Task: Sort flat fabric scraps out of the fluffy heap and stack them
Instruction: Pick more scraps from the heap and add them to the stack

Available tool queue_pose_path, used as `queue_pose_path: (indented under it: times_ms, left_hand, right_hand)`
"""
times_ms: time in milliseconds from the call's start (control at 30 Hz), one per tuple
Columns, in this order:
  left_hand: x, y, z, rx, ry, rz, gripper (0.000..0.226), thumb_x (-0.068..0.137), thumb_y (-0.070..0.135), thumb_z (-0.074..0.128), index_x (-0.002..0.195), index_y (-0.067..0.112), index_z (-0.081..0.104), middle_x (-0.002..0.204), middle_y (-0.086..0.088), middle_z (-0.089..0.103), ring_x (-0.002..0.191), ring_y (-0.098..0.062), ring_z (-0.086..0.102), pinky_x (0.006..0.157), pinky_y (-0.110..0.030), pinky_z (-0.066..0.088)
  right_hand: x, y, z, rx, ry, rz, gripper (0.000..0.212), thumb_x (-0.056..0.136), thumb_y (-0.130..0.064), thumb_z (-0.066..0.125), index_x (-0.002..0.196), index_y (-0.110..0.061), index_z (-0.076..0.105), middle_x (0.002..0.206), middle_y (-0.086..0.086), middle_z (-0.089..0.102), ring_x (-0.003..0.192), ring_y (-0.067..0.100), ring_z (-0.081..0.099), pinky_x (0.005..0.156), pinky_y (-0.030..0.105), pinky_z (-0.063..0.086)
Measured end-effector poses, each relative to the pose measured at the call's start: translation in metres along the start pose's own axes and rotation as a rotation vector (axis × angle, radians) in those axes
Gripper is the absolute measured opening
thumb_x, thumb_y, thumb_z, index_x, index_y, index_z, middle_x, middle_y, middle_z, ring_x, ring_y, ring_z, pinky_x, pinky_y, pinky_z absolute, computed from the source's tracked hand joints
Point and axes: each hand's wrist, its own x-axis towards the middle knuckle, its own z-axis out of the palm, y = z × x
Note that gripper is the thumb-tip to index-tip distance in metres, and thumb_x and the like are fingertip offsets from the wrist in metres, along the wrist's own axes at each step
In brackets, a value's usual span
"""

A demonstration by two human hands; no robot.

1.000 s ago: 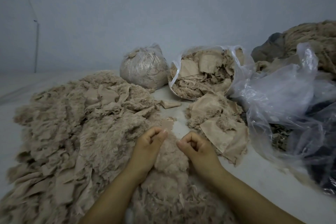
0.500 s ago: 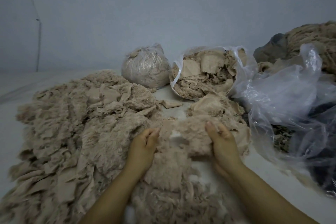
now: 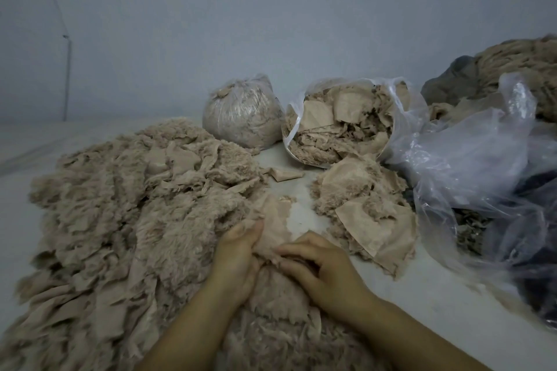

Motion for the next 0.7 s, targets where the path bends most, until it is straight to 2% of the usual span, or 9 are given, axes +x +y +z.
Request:
queue_pose_path:
  times_ms: [67, 133, 200, 267, 367, 467, 533, 600, 700]
  left_hand:
    - [0.005, 0.005, -0.004, -0.093, 0.037, -0.011, 0.018, 0.095, 0.003, 0.046, 0.096, -0.005, 0.062, 0.082, -0.018, 0.072, 0.07, -0.023, 0.071, 0.066, -0.035, 0.06]
    - [0.007, 0.008, -0.005, -0.144, 0.038, -0.035, 0.021, 0.095, 0.005, 0.045, 0.103, -0.005, 0.061, 0.092, -0.02, 0.071, 0.077, -0.024, 0.071, 0.076, -0.039, 0.058]
    - [0.007, 0.008, -0.006, -0.19, 0.015, -0.056, 0.023, 0.096, 0.006, 0.044, 0.108, -0.005, 0.06, 0.096, -0.02, 0.071, 0.08, -0.023, 0.071, 0.075, -0.038, 0.055]
    - [0.007, 0.008, -0.007, -0.236, -0.016, -0.068, 0.023, 0.096, 0.006, 0.044, 0.109, -0.005, 0.06, 0.098, -0.021, 0.071, 0.084, -0.025, 0.071, 0.073, -0.039, 0.057]
    - [0.002, 0.006, -0.006, -0.149, -0.132, -0.099, 0.026, 0.087, 0.007, 0.054, 0.11, -0.005, 0.06, 0.104, -0.023, 0.069, 0.095, -0.03, 0.068, 0.078, -0.04, 0.058]
    - [-0.008, -0.005, -0.002, 0.071, -0.265, -0.109, 0.032, 0.072, 0.007, 0.068, 0.103, 0.001, 0.061, 0.095, -0.023, 0.07, 0.084, -0.029, 0.069, 0.072, -0.036, 0.059]
    - [-0.011, -0.012, -0.001, 0.268, -0.237, -0.041, 0.029, 0.077, 0.005, 0.07, 0.104, 0.007, 0.061, 0.097, -0.024, 0.069, 0.082, -0.029, 0.068, 0.076, -0.04, 0.055]
    - [-0.008, -0.013, -0.001, 0.35, -0.138, 0.057, 0.021, 0.084, 0.002, 0.064, 0.104, 0.007, 0.061, 0.095, -0.021, 0.07, 0.079, -0.028, 0.068, 0.072, -0.038, 0.055]
    - [-0.004, -0.01, -0.003, 0.265, -0.015, 0.105, 0.018, 0.093, 0.002, 0.05, 0.099, 0.008, 0.065, 0.09, -0.015, 0.073, 0.075, -0.027, 0.069, 0.062, -0.033, 0.056]
  right_hand:
    - [0.001, 0.0, -0.004, 0.117, 0.039, 0.079, 0.014, 0.085, -0.02, 0.071, 0.091, -0.031, 0.076, 0.082, -0.012, 0.067, 0.08, 0.002, 0.061, 0.072, 0.013, 0.046]
    - [-0.001, 0.001, -0.007, 0.181, -0.063, 0.096, 0.014, 0.082, -0.019, 0.074, 0.081, -0.032, 0.077, 0.076, -0.017, 0.07, 0.072, -0.001, 0.064, 0.067, 0.012, 0.046]
    - [-0.002, -0.002, -0.01, 0.304, -0.127, 0.128, 0.009, 0.081, -0.029, 0.073, 0.073, -0.032, 0.078, 0.067, -0.01, 0.071, 0.058, 0.0, 0.061, 0.06, 0.016, 0.046]
    - [-0.001, -0.002, -0.016, 0.388, -0.02, 0.146, 0.028, 0.081, -0.044, 0.065, 0.067, -0.024, 0.077, 0.066, 0.001, 0.069, 0.056, 0.006, 0.058, 0.06, 0.02, 0.046]
    - [0.005, 0.002, -0.021, 0.366, 0.235, 0.157, 0.029, 0.079, -0.046, 0.058, 0.077, -0.022, 0.074, 0.084, 0.0, 0.064, 0.076, 0.009, 0.061, 0.071, 0.016, 0.047]
    - [0.006, 0.001, -0.015, 0.401, 0.169, 0.31, 0.034, 0.07, -0.047, 0.064, 0.09, -0.019, 0.064, 0.084, -0.002, 0.06, 0.075, 0.009, 0.058, 0.068, 0.02, 0.049]
    - [0.005, 0.0, -0.008, 0.524, 0.147, 0.369, 0.035, 0.074, -0.039, 0.068, 0.085, -0.006, 0.062, 0.072, 0.005, 0.059, 0.063, 0.013, 0.057, 0.057, 0.022, 0.048]
    - [0.006, -0.001, -0.007, 0.617, 0.215, 0.421, 0.016, 0.085, -0.026, 0.066, 0.075, -0.013, 0.066, 0.064, 0.009, 0.057, 0.055, 0.017, 0.054, 0.051, 0.028, 0.046]
    - [0.009, 0.007, -0.011, 0.721, 0.275, 0.501, 0.018, 0.09, -0.018, 0.062, 0.073, -0.017, 0.066, 0.058, 0.006, 0.053, 0.049, 0.015, 0.049, 0.05, 0.029, 0.044]
